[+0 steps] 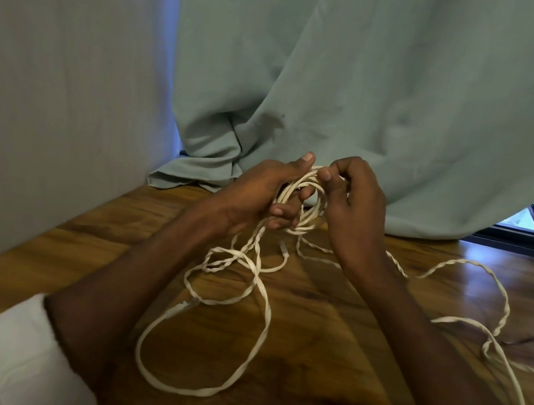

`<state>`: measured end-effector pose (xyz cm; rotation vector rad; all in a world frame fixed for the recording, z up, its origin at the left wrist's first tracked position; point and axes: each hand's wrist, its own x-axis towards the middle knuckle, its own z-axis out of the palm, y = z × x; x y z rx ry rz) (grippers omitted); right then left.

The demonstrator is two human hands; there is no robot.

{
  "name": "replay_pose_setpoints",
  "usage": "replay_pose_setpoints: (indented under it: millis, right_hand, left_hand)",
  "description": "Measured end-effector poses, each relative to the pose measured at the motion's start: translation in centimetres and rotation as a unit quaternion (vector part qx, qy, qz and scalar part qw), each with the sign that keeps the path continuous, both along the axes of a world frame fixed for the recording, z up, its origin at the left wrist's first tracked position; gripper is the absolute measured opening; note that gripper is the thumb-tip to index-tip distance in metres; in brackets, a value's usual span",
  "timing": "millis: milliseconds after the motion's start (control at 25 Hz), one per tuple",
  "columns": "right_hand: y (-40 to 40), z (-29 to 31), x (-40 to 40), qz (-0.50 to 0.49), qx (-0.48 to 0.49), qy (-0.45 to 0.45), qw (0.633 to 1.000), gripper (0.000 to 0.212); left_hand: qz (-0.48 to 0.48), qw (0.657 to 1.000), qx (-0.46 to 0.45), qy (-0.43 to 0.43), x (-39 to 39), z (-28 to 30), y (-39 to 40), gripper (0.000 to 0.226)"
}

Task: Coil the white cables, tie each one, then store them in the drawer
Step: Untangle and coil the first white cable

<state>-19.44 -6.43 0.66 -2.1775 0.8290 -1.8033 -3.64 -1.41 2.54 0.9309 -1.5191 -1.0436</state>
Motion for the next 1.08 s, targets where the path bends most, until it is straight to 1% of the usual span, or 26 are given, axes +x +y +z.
replay_pose_setpoints:
  millis: [80, 120, 160, 200, 240, 280, 320, 360, 440, 480, 520, 600, 680, 720, 760, 800, 880, 1000, 1040, 1080]
  right_hand:
    - [0.3, 0.1, 0.0, 0.061, 0.059, -0.082, 0.993, 0.017]
    - [0.7, 0.3, 0.1, 0.113, 0.107, -0.128, 0.979, 0.017]
    - [1.1, 0.6, 0.3, 0.173, 0.167, -0.175, 0.955, 0.017]
    - [1.2, 0.8, 0.4, 0.234, 0.230, -0.217, 0.919, 0.018]
    - [1.2, 1.0, 0.4, 0.283, 0.282, -0.242, 0.884, 0.020]
    - [1.1, 1.2, 0.2, 0.311, 0.313, -0.246, 0.863, 0.022]
    - [0.9, 1.3, 0.0, 0.316, 0.323, -0.236, 0.860, 0.023]
    - [0.7, 1.3, -0.2, 0.300, 0.312, -0.215, 0.875, 0.023]
    - [0.8, 1.3, -0.6, 0.244, 0.253, -0.157, 0.923, 0.024]
    - [0.9, 1.2, -0.7, 0.234, 0.230, -0.128, 0.936, 0.027]
    - [0.8, 1.1, -0.6, 0.245, 0.225, -0.104, 0.937, 0.028]
    - [0.5, 0.6, -0.3, 0.271, 0.228, -0.069, 0.933, 0.025]
    - [-0.2, 0.3, 0.0, 0.244, 0.225, -0.073, 0.940, 0.025]
    - [-0.3, 0.3, 0.1, 0.240, 0.243, -0.091, 0.936, 0.026]
    - [-0.3, 0.3, 0.3, 0.255, 0.270, -0.116, 0.921, 0.028]
    - [-0.2, 0.3, 0.4, 0.287, 0.300, -0.145, 0.898, 0.028]
    - [0.3, 0.4, 0.6, 0.357, 0.343, -0.197, 0.846, 0.026]
    - [0.5, 0.4, 1.0, 0.447, 0.383, -0.250, 0.769, 0.023]
    - [0.3, 0.4, 1.0, 0.467, 0.391, -0.261, 0.748, 0.025]
    - [0.0, 0.3, 0.9, 0.475, 0.394, -0.267, 0.740, 0.026]
  left_hand:
    - [-0.037, 0.999, 0.001, -0.010, -0.4, 0.1, 0.1, 0.057]
    - [-0.054, 0.998, 0.002, -0.019, -0.6, 0.1, 0.2, 0.057]
    - [-0.070, 0.997, 0.000, -0.029, -0.7, 0.2, 0.4, 0.057]
    - [-0.081, 0.996, -0.004, -0.036, -0.9, 0.2, 0.5, 0.058]
    - [-0.086, 0.996, -0.008, -0.038, -1.0, 0.2, 0.5, 0.059]
    - [-0.083, 0.996, -0.011, -0.033, -0.9, 0.2, 0.5, 0.058]
    - [-0.076, 0.997, -0.014, -0.024, -0.7, 0.1, 0.4, 0.057]
    - [-0.066, 0.998, -0.018, -0.012, -0.6, 0.1, 0.2, 0.055]
    - [-0.032, 0.999, -0.028, 0.033, -0.2, 0.0, -0.1, 0.049]
    - [-0.013, 0.997, -0.034, 0.062, -0.1, 0.1, -0.2, 0.046]
    - [0.003, 0.996, -0.037, 0.084, 0.1, 0.2, -0.3, 0.045]
    - [0.022, 0.994, -0.029, 0.100, 0.2, 0.4, -0.3, 0.043]
    - [0.044, 0.995, -0.011, 0.094, 0.3, 0.3, -0.4, 0.039]
    - [0.062, 0.995, -0.015, 0.081, 0.4, 0.2, -0.6, 0.036]
    - [0.087, 0.993, -0.027, 0.069, 0.3, 0.0, -0.8, 0.033]
    - [0.108, 0.991, -0.043, 0.068, 0.0, -0.1, -0.9, 0.029]
    - [0.124, 0.984, -0.057, 0.110, -0.4, 0.0, -0.9, 0.022]
    - [0.074, 0.977, -0.033, 0.197, -0.3, 0.0, -1.2, 0.022]
    - [0.051, 0.974, -0.025, 0.219, -0.2, -0.1, -1.3, 0.021]
    - [0.030, 0.971, -0.017, 0.237, -0.2, -0.2, -1.5, 0.021]
